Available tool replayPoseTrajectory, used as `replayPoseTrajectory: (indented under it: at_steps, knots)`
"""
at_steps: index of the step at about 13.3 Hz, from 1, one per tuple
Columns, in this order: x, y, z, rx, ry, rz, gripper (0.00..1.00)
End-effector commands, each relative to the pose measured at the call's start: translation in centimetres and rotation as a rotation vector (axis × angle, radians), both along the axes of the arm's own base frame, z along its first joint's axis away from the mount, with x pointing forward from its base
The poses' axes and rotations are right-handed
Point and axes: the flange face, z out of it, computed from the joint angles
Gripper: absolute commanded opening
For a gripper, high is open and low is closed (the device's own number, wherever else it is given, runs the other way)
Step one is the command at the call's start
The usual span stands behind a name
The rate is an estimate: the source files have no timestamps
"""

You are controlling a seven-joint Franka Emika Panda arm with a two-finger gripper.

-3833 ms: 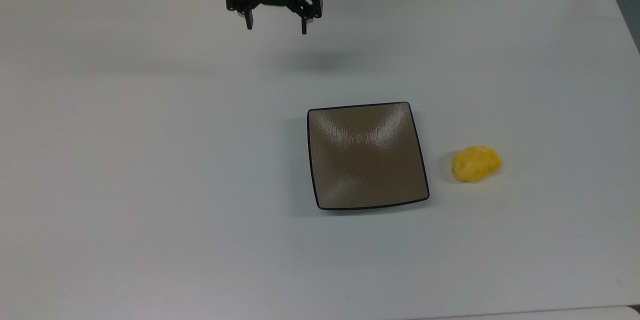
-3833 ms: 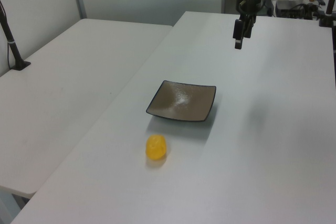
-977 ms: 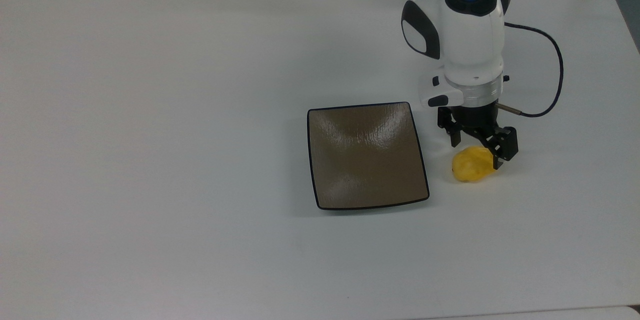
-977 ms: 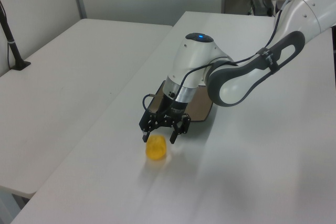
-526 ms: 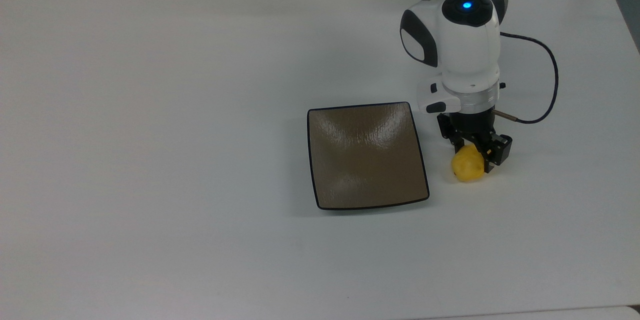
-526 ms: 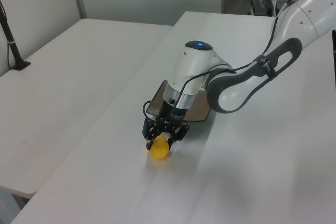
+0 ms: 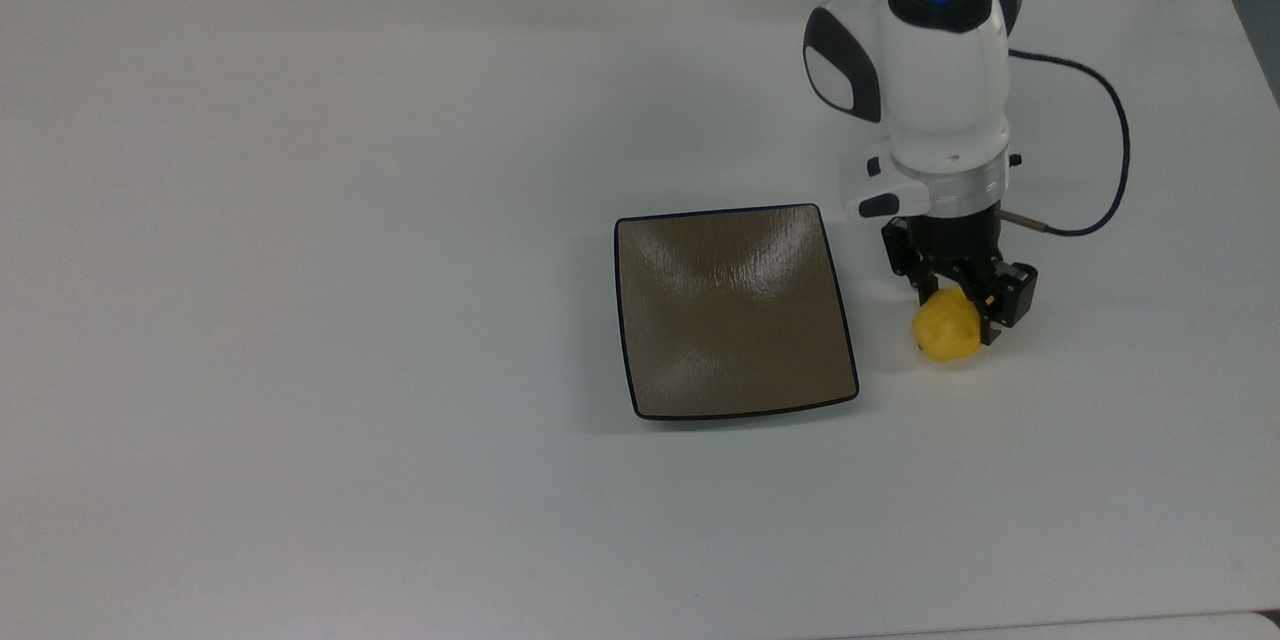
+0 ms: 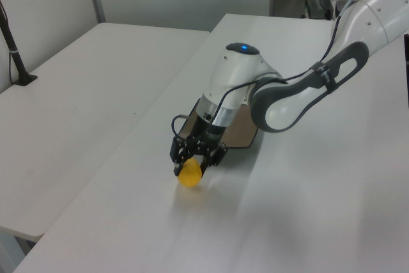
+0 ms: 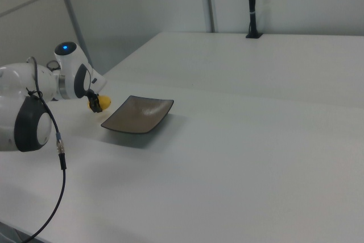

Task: Put potatoes on a ceramic plate
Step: 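Lower the gripper around the yellow potato and close it, then lift the potato and carry it over the brown plate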

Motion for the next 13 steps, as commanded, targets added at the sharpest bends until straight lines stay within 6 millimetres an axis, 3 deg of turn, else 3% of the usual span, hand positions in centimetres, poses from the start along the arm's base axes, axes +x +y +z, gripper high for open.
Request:
replayPoseTrajectory:
  at_steps: [1,4,5,10,11,12,13]
  knots:
    - [-0.6,-2.3,5.4,-0.042,-0.084,0.008,0.39]
    - [-1.1,-5.9,9.2,-0.062,-0.112,0.012,0.40]
    - [-1.4,-7.1,9.5,-0.075,-0.111,0.012,0.40]
    - [-0.6,-13.1,8.0,-0.144,-0.057,0.002,0.44]
    - [-0.3,-13.8,7.8,-0.150,-0.053,0.000,0.66]
    - [-0.2,-14.1,7.7,-0.151,-0.052,-0.003,0.97]
    - [-0.1,-14.3,7.7,-0.152,-0.051,-0.004,1.00]
